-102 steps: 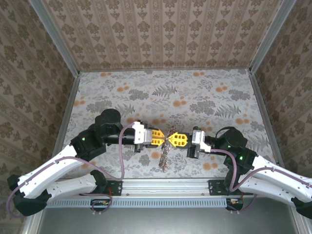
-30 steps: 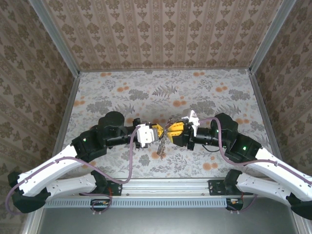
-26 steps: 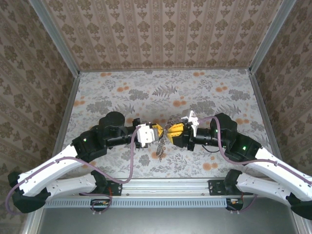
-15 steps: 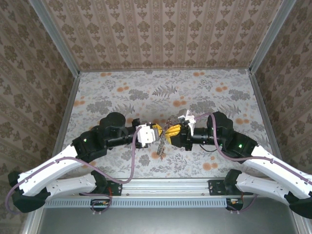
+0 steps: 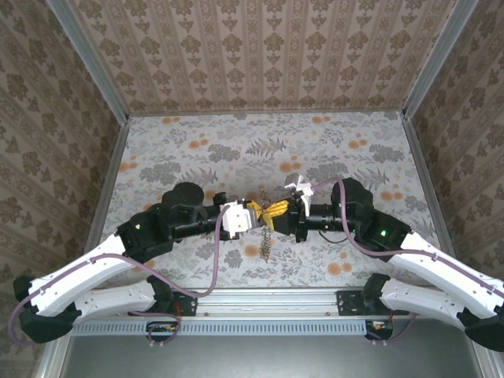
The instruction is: Put the keys on the keyring
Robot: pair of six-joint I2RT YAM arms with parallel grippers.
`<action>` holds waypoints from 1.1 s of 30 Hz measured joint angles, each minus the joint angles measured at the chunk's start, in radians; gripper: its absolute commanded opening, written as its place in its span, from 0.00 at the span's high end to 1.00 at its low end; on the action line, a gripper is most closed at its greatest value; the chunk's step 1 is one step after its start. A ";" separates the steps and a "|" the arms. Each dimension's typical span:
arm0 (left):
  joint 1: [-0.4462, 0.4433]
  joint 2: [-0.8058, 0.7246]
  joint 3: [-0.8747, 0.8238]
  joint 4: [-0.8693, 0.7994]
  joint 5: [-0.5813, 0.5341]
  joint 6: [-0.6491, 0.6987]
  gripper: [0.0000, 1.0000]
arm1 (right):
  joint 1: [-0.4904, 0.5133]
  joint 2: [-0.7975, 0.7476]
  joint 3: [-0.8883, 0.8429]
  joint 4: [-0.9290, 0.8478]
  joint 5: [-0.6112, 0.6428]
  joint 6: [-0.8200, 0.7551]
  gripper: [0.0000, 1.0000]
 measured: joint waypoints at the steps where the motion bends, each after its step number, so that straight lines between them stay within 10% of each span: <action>1: -0.001 0.000 0.000 0.001 0.000 0.000 1.00 | -0.003 0.000 0.000 -0.001 0.002 0.000 0.93; 20: -0.005 -0.002 -0.002 0.004 0.000 0.000 1.00 | -0.030 -0.027 0.000 -0.063 0.005 -0.045 1.00; 29: -0.005 -0.008 -0.004 0.005 -0.001 0.000 1.00 | -0.033 -0.036 0.003 -0.097 0.008 -0.063 0.56; 33: -0.005 -0.006 -0.004 0.005 -0.007 0.000 1.00 | -0.027 -0.040 0.010 -0.096 0.013 -0.058 0.50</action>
